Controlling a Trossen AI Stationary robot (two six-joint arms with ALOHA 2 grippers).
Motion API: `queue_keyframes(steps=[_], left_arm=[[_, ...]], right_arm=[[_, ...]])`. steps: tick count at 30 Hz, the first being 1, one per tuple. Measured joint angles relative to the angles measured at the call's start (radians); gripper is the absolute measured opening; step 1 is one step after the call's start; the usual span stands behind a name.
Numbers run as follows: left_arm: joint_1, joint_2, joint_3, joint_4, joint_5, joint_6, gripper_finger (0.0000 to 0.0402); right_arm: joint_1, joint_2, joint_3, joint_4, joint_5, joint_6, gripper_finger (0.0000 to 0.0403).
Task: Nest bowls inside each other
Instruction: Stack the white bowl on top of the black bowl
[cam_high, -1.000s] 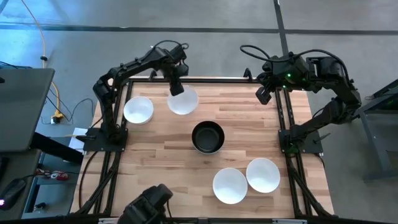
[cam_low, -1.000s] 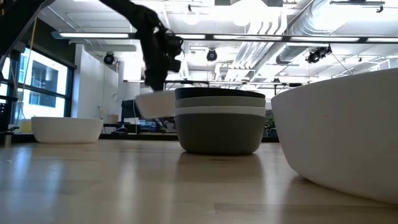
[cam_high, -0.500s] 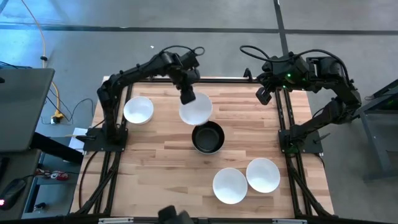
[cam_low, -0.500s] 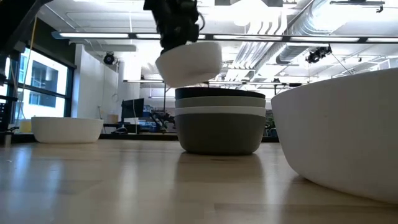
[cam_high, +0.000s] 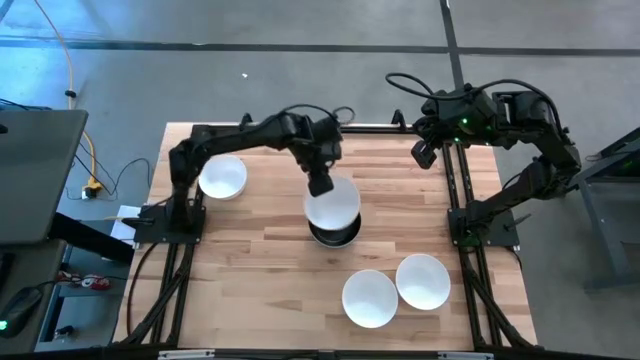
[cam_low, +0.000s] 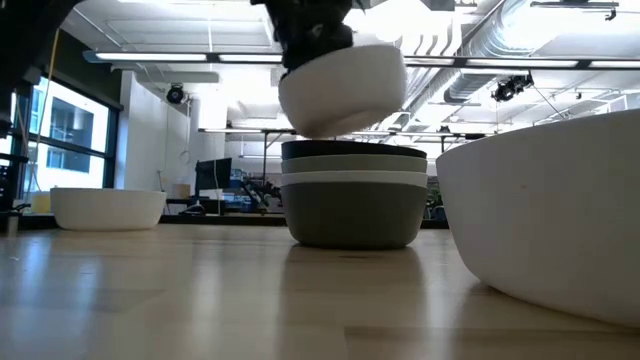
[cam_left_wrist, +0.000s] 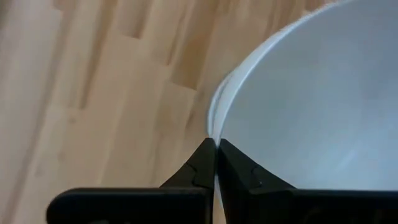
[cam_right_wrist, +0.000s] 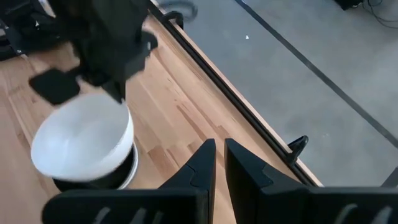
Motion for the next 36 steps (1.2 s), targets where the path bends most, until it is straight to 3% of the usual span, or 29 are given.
queue_keyframes(steps=[11, 28, 36], left_arm=[[-0.072, 0.108, 0.0, -0.014, -0.034, -0.039, 0.0], [-0.101, 0.14, -0.001, -0.06, -0.13, -0.081, 0.0], [-0.107, 0.14, -0.001, -0.065, -0.111, -0.068, 0.0004]], right_arm=[[0.0, 0.0, 0.0, -0.002, -0.03, 0.007, 0.0023], [0.0, 0.021, 0.0, -0.002, -0.032, -0.004, 0.0023], [0.0, 0.036, 0.0, -0.002, -0.032, -0.013, 0.0023]])
